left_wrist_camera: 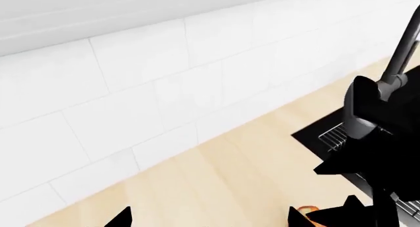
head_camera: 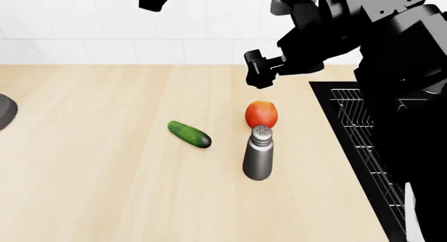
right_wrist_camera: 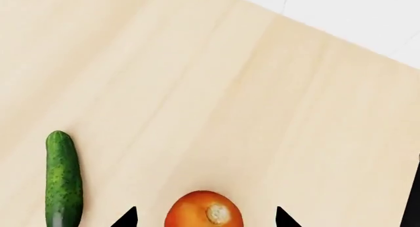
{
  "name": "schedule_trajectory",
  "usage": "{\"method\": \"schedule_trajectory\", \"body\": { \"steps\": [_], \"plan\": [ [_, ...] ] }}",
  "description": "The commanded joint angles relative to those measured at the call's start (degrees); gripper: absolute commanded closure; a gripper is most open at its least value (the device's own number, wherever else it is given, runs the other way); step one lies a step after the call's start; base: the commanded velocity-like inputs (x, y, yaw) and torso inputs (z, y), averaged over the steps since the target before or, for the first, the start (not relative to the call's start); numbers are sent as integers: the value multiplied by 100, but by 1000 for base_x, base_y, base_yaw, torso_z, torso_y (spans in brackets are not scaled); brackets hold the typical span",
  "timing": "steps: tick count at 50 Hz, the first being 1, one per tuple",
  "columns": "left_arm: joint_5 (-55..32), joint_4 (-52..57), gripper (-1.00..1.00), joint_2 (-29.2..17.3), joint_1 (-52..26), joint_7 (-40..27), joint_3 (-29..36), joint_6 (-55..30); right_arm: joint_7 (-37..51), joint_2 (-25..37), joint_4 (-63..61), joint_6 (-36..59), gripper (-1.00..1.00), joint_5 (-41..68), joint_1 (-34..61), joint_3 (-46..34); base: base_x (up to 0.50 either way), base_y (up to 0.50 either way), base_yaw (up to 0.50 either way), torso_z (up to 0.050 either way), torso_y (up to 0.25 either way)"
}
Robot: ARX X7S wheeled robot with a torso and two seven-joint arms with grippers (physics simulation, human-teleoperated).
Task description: Pick up the fruits and vegetables and place them in the sink. Turn on the sink faucet to wash them. Then turn the sink off and put them in the tray.
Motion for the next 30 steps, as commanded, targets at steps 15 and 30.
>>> {"method": "schedule_trajectory", "body": {
  "steps": [15,30],
  "plan": [
    [-222,-31,-100,-116,69,-52,256,183,-73,-258,249,-156,-100,411,-506,-709,0,0,0,0,0],
    [-304,-51,-100,-135,89,-97,335,228,3,-254,193,-248,-100,583,-885,-1008,0,0,0,0,0]
  ]
}}
